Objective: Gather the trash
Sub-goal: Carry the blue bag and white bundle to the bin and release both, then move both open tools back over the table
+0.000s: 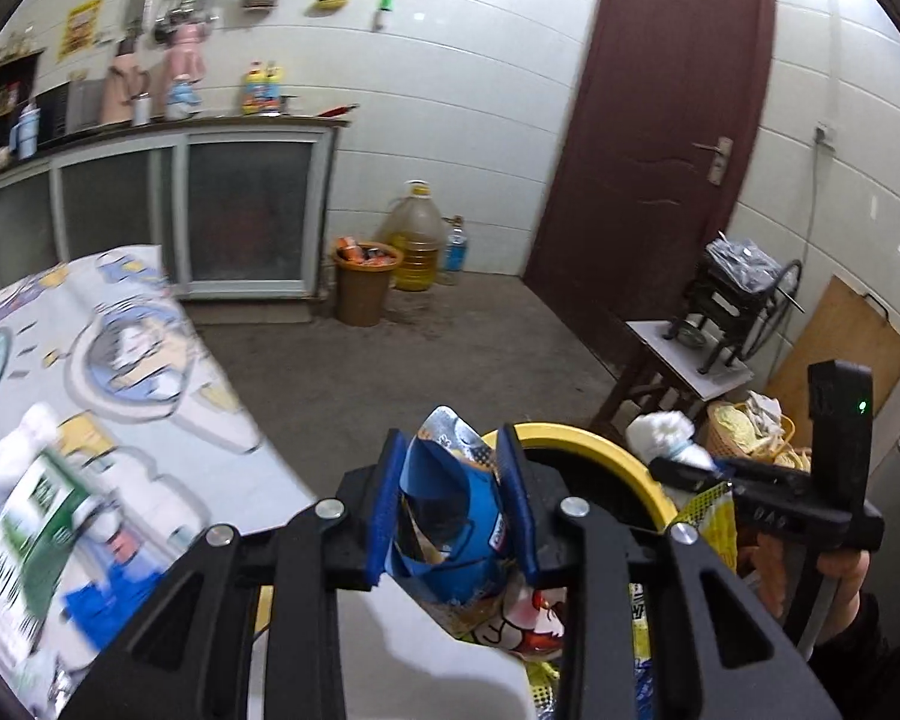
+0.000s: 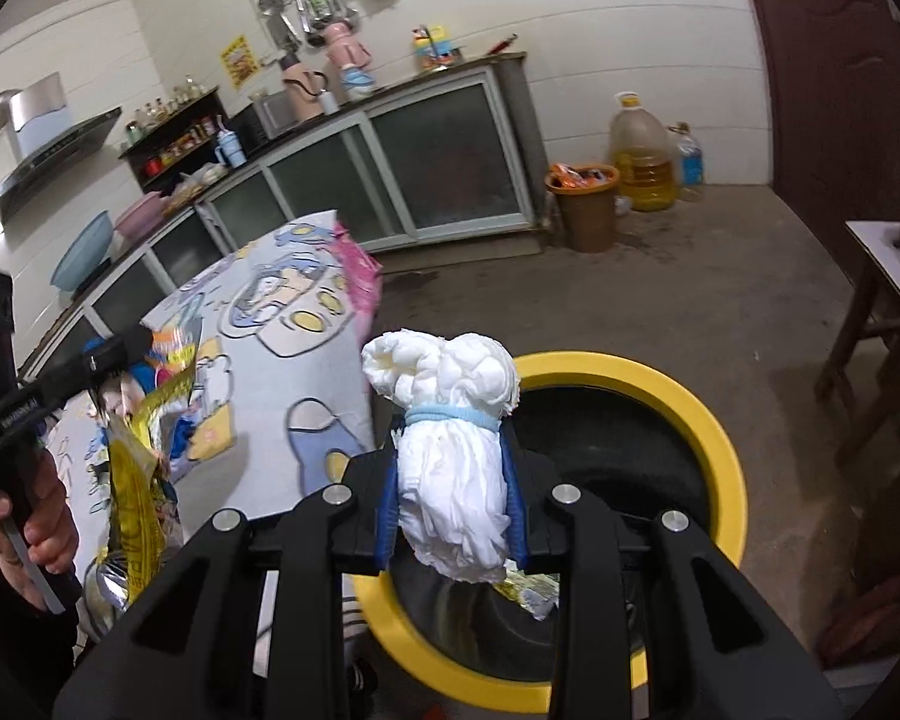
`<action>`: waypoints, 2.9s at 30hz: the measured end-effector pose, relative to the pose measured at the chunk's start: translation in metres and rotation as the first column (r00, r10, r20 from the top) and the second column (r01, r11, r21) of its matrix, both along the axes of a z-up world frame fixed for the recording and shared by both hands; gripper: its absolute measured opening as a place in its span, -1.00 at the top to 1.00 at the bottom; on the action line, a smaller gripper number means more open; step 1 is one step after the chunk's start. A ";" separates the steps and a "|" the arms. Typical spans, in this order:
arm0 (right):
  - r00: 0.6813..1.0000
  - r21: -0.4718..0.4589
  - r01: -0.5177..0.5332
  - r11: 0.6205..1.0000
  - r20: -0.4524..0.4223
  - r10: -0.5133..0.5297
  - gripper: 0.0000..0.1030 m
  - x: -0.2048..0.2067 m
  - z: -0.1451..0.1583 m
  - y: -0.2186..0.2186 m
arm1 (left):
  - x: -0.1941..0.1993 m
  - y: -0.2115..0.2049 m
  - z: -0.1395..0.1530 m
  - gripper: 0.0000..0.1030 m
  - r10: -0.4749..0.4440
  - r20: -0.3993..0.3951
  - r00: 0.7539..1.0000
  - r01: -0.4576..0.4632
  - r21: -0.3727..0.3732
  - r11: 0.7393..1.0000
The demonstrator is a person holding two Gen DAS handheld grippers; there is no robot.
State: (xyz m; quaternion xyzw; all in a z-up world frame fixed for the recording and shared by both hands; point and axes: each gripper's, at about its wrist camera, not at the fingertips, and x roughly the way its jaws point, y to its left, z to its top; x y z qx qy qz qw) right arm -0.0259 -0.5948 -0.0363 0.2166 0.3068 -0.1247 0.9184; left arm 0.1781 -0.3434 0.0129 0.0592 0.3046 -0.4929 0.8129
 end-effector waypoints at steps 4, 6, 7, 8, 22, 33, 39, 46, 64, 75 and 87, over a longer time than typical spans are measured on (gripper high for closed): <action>0.999 0.011 0.021 1.000 -0.028 -0.021 0.46 -0.002 -0.016 -0.011 | -0.003 -0.031 -0.006 0.43 -0.040 -0.005 0.999 0.040 0.018 0.999; 0.999 0.023 0.030 0.999 -0.039 -0.029 0.46 -0.001 -0.022 -0.015 | -0.002 -0.041 -0.010 0.43 -0.050 -0.016 0.999 0.051 0.026 0.998; 0.998 0.028 0.041 0.999 -0.049 -0.040 0.46 -0.001 -0.027 -0.017 | -0.002 -0.047 -0.013 0.43 -0.055 -0.019 0.998 0.055 0.033 0.998; 0.997 0.033 0.049 0.998 -0.058 -0.047 0.46 -0.001 -0.030 -0.020 | -0.003 -0.053 -0.016 0.43 -0.056 -0.021 0.998 0.057 0.040 0.998; 0.988 0.081 0.113 0.990 -0.117 -0.103 0.46 -0.009 -0.058 -0.039 | 0.004 -0.087 -0.034 0.43 -0.042 -0.049 0.998 0.046 0.085 0.995; 0.967 0.069 0.210 0.975 -0.165 -0.197 0.00 -0.016 -0.067 -0.055 | 0.003 -0.102 -0.039 0.11 -0.028 -0.064 0.998 0.033 0.075 0.997; 0.953 0.070 0.270 0.960 -0.161 -0.256 -0.18 -0.029 -0.062 -0.065 | 0.002 -0.081 -0.027 -0.70 0.021 -0.046 0.999 -0.021 0.011 1.000; 0.971 0.059 0.219 0.974 -0.117 -0.211 -0.18 -0.022 -0.046 -0.047 | 0.011 -0.024 -0.010 -0.82 0.134 0.031 0.990 -0.133 -0.020 0.991; 0.959 0.002 -0.282 0.960 0.007 0.282 -0.20 0.109 0.006 0.128 | 0.075 0.267 0.017 -0.84 0.518 0.277 0.809 -0.562 0.107 0.820; 0.850 -0.124 -0.527 0.841 -0.085 0.521 -0.31 0.182 0.001 0.246 | 0.128 0.362 -0.001 -0.84 0.612 0.280 0.740 -0.665 0.165 0.729; 0.788 -0.126 -0.611 0.781 -0.192 0.585 -0.36 0.226 -0.023 0.280 | 0.220 0.344 -0.017 -0.84 0.567 0.264 0.780 -0.625 0.298 0.722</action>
